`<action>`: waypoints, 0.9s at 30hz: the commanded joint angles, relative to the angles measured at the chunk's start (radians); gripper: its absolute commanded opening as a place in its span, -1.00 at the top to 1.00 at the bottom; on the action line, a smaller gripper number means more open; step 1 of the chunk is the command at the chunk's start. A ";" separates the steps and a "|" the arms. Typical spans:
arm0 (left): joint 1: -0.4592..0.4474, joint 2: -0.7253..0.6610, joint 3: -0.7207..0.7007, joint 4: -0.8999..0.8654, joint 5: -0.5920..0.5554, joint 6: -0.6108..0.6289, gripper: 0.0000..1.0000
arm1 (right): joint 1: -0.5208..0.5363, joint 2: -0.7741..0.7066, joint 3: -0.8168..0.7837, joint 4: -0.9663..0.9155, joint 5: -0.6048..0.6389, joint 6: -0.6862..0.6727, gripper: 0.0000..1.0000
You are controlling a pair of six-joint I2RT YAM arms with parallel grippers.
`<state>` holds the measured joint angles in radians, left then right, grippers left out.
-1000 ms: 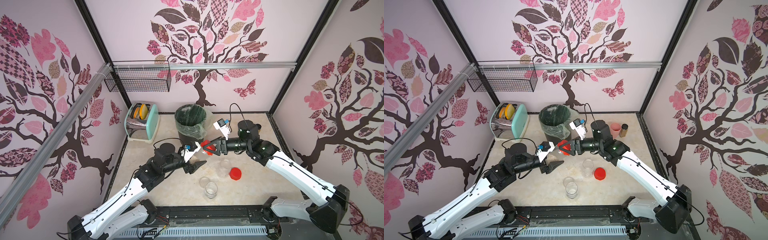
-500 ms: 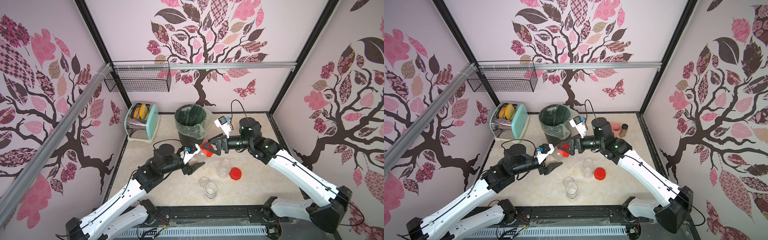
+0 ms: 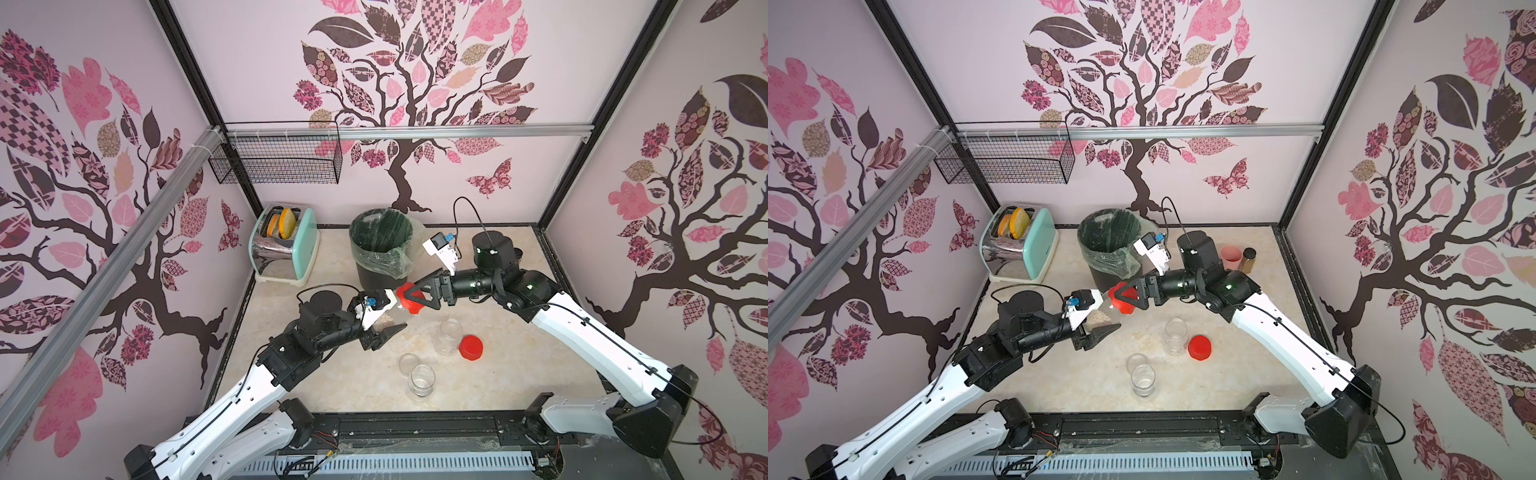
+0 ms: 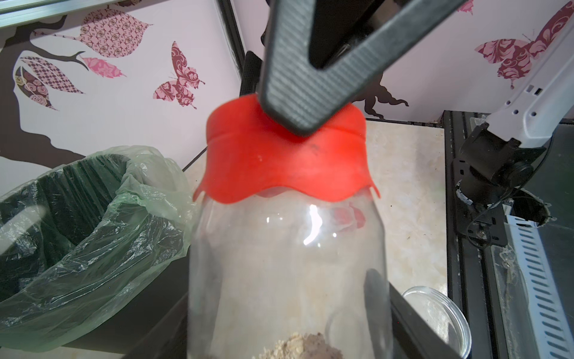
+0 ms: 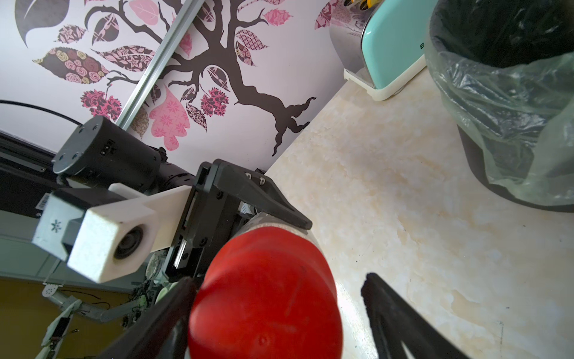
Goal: Empty expired oatmeal from jars
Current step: Unscrew the lid from the jar.
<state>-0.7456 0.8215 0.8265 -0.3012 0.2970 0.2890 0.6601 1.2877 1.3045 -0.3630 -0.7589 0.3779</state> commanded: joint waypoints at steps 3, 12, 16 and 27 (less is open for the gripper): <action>-0.006 -0.015 0.009 0.028 0.004 -0.004 0.03 | 0.015 0.008 0.040 -0.007 -0.016 -0.007 -0.62; -0.008 -0.006 0.014 0.022 0.002 -0.005 0.08 | 0.020 0.018 0.052 -0.019 -0.025 -0.041 -0.39; -0.008 -0.005 0.017 0.022 0.002 -0.007 0.10 | 0.020 0.030 0.074 -0.037 -0.040 -0.089 -0.17; -0.008 0.004 0.023 0.016 0.064 -0.058 0.24 | 0.010 0.081 0.159 -0.230 -0.201 -0.681 0.18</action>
<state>-0.7471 0.8238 0.8284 -0.3046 0.3058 0.2802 0.6621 1.3655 1.4265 -0.5251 -0.8661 -0.0116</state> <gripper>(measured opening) 0.734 0.681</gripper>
